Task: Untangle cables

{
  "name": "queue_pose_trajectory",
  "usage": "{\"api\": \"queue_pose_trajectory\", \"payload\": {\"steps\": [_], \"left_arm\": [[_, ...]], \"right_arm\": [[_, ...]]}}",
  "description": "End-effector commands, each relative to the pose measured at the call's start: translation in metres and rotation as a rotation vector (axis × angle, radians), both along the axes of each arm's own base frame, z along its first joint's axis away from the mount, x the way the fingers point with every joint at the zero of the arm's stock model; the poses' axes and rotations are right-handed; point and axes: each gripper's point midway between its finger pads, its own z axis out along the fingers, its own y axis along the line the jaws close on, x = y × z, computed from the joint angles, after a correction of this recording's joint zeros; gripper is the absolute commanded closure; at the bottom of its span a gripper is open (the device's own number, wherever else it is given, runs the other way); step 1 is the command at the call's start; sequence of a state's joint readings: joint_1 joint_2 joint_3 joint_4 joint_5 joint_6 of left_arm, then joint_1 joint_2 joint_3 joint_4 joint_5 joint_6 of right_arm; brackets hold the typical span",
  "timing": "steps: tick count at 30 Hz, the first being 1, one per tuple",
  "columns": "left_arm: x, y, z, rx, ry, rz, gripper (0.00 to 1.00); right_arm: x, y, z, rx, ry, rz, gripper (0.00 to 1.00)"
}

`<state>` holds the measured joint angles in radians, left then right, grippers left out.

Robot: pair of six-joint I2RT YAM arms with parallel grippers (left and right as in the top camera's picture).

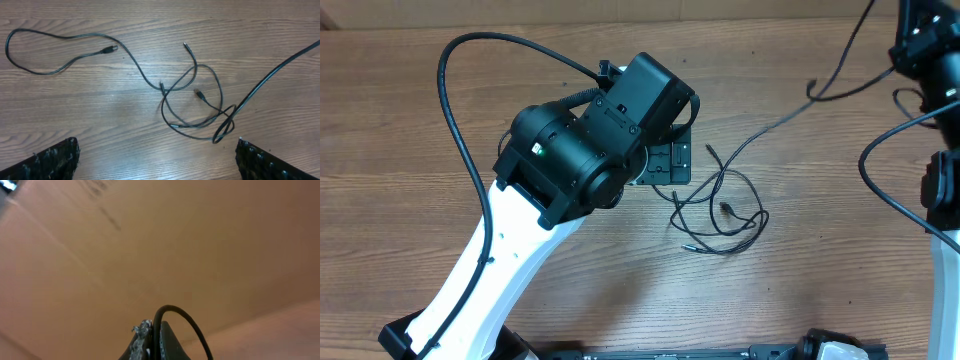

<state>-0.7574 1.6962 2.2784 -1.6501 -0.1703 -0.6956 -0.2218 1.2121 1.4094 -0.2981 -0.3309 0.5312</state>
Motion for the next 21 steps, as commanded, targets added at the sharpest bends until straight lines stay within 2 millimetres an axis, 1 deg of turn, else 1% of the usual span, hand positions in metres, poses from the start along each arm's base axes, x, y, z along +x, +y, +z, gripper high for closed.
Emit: {"api": "queue_pose_trajectory", "payload": {"steps": [1,4,7,8,14,17,21], "left_arm": [[0.004,0.004,0.005,0.011,-0.028,-0.001,0.00],[0.004,0.003,0.006,0.008,-0.030,0.000,0.00],[0.016,-0.008,0.016,-0.047,-0.089,0.004,0.01],[0.019,-0.011,0.019,-0.065,-0.105,0.003,0.00],[0.018,-0.009,0.017,-0.052,-0.095,0.003,0.00],[0.018,-0.010,0.011,-0.036,-0.078,-0.002,0.00],[0.014,-0.007,-0.009,0.031,-0.006,-0.004,0.00]], "right_arm": [[-0.002,-0.016,0.005,-0.130,-0.006,-0.083,0.96],[-0.002,-0.018,0.000,-0.139,0.015,-0.088,0.96],[-0.003,-0.023,-0.005,-0.134,0.038,-0.102,0.96],[-0.005,-0.029,-0.010,-0.130,0.059,-0.113,0.96],[-0.011,-0.051,-0.027,-0.112,0.134,-0.168,0.96],[-0.015,-0.063,-0.032,-0.105,0.156,-0.198,0.96],[-0.019,-0.077,-0.036,-0.100,0.174,-0.235,0.96]]}}
